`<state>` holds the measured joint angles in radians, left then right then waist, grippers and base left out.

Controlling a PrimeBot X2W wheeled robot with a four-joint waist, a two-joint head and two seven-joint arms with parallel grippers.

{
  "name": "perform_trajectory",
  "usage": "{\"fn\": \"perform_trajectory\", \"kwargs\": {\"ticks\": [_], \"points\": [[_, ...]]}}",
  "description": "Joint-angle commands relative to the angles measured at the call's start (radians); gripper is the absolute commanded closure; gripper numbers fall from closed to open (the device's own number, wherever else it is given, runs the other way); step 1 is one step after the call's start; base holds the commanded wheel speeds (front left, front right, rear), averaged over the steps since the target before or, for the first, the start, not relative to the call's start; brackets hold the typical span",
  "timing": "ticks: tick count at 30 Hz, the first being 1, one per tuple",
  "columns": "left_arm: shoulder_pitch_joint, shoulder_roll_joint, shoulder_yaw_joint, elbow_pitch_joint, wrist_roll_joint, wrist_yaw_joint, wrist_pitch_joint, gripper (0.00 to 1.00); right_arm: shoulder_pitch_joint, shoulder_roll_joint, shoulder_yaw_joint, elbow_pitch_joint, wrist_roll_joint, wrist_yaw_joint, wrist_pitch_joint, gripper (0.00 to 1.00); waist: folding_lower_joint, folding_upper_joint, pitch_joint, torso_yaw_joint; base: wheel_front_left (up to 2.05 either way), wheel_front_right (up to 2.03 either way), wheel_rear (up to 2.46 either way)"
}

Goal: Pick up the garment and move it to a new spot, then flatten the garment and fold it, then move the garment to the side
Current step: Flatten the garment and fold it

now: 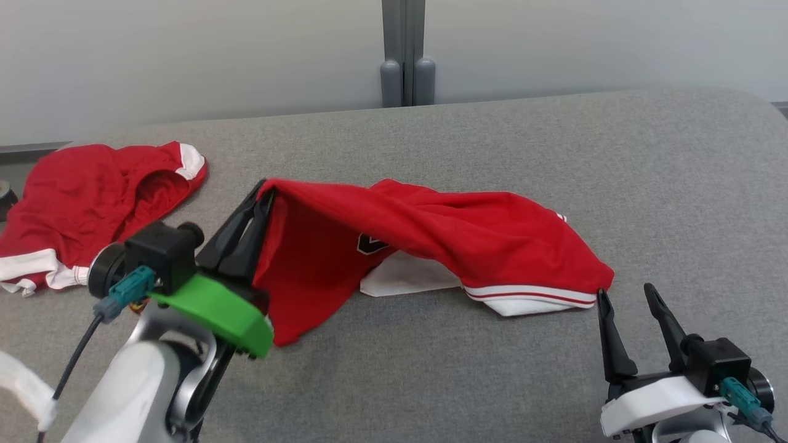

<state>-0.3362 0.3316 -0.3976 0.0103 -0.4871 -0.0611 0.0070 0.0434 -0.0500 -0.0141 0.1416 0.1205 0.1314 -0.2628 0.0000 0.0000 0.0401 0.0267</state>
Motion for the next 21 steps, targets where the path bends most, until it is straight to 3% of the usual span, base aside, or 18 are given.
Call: {"fn": "perform_trajectory", "kwargs": {"ticks": [1, 4, 8, 13, 18, 19, 20, 21], "points": [[0.055, 0.046, 0.006, -0.059, -0.004, 0.012, 0.043, 1.0, 0.019, -0.001, -0.003, 0.003, 0.004, -0.001, -0.003, 0.0, 0.0, 0.0, -0.011, -0.005, 0.0, 0.0, 0.0], [0.21, 0.151, 0.019, -0.224, -0.027, 0.037, 0.163, 1.0, 0.034, -0.002, -0.024, -0.003, 0.008, -0.002, -0.003, 0.0, 0.0, 0.0, -0.019, -0.009, 0.0, 0.0, 0.0], [0.404, 0.223, 0.053, -0.352, -0.072, 0.089, 0.228, 1.0, 0.056, -0.001, -0.048, -0.004, -0.001, -0.001, -0.003, 0.0, 0.0, 0.0, -0.019, 0.01, 0.0, 0.0, 0.0], [0.597, 0.241, 0.049, -0.309, -0.084, 0.149, 0.238, 1.0, 0.051, -0.002, -0.044, 0.003, -0.007, -0.001, -0.003, 0.0, 0.0, 0.0, -0.022, 0.02, 0.0, 0.0, 0.0], [0.672, 0.189, 0.013, -0.14, -0.085, 0.166, 0.192, 1.0, 0.03, -0.002, -0.026, 0.007, -0.005, -0.001, -0.003, 0.0, 0.0, 0.0, -0.023, 0.024, 0.0, 0.0, 0.0], [0.666, 0.181, 0.01, -0.113, -0.075, 0.166, 0.173, 0.87, 0.029, -0.002, -0.022, 0.008, -0.007, -0.001, -0.003, 0.0, 0.0, 0.0, -0.023, 0.025, 0.0, 0.0, 0.0], [0.656, 0.163, 0.009, -0.08, -0.079, 0.169, 0.156, 0.0, 0.028, -0.002, -0.019, 0.009, -0.009, -0.002, -0.003, 0.0, 0.0, 0.0, -0.024, 0.025, 0.0, 0.0, 0.0], [0.65, 0.151, 0.007, -0.056, -0.085, 0.171, 0.148, 0.0, 0.028, -0.002, -0.017, 0.01, -0.01, -0.001, -0.003, 0.0, 0.0, 0.0, -0.025, 0.025, 0.0, 0.0, 0.0]]}}
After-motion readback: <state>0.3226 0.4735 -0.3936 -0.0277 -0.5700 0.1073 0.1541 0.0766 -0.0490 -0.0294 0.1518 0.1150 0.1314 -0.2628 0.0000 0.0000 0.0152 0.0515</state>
